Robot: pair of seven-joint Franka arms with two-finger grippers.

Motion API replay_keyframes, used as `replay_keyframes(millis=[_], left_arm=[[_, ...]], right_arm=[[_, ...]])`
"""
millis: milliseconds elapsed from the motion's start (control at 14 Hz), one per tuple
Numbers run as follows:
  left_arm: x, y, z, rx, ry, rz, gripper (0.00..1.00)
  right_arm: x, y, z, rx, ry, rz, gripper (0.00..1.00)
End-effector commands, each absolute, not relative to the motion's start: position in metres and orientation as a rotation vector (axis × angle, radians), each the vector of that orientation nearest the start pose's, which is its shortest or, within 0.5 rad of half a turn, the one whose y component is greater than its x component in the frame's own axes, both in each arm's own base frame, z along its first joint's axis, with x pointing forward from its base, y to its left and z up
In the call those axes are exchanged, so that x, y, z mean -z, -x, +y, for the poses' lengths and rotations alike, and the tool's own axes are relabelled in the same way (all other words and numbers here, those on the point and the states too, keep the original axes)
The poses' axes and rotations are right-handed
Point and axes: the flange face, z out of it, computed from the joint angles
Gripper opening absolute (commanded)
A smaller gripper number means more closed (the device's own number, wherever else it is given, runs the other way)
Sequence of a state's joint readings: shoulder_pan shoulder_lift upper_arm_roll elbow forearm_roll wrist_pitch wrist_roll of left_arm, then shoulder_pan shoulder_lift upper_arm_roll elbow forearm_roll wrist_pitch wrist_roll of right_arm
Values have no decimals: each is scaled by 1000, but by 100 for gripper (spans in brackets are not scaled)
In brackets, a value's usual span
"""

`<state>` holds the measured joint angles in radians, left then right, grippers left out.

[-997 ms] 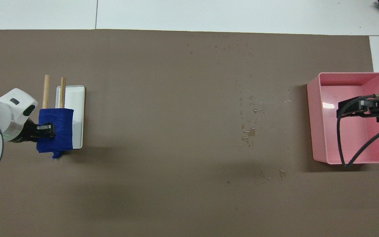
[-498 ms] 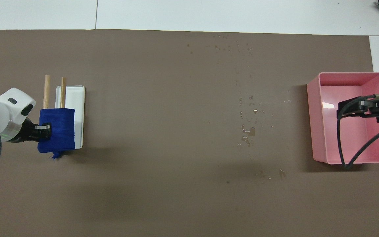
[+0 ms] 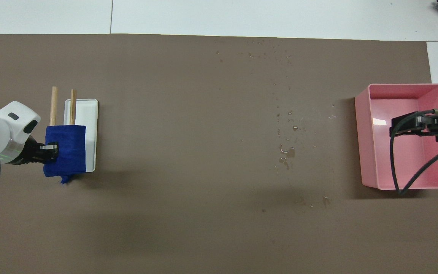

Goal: Wipe water with towel using both arms
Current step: 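Close the left gripper on the blue cloth, then lift the blue cloth with the left gripper while the right gripper approaches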

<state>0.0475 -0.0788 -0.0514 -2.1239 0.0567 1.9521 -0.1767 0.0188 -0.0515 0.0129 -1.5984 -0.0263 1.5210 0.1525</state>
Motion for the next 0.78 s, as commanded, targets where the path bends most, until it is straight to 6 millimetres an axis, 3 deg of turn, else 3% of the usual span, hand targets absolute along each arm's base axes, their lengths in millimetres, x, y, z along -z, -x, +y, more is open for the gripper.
replay_keyframes(millis=[0,285,712], left_arm=[[-439,-513,-3,-155,3071,-248,0],[-441,-512,-2,-171,3067,-265,0],[-482,-528,-2,-249,3066,-317,0]], right_arm=[[-637,-525,11,-44,3155,171,100],[-637,-525,11,-44,3156,166,100],[-639,-525,23,-36,3156,139,100]])
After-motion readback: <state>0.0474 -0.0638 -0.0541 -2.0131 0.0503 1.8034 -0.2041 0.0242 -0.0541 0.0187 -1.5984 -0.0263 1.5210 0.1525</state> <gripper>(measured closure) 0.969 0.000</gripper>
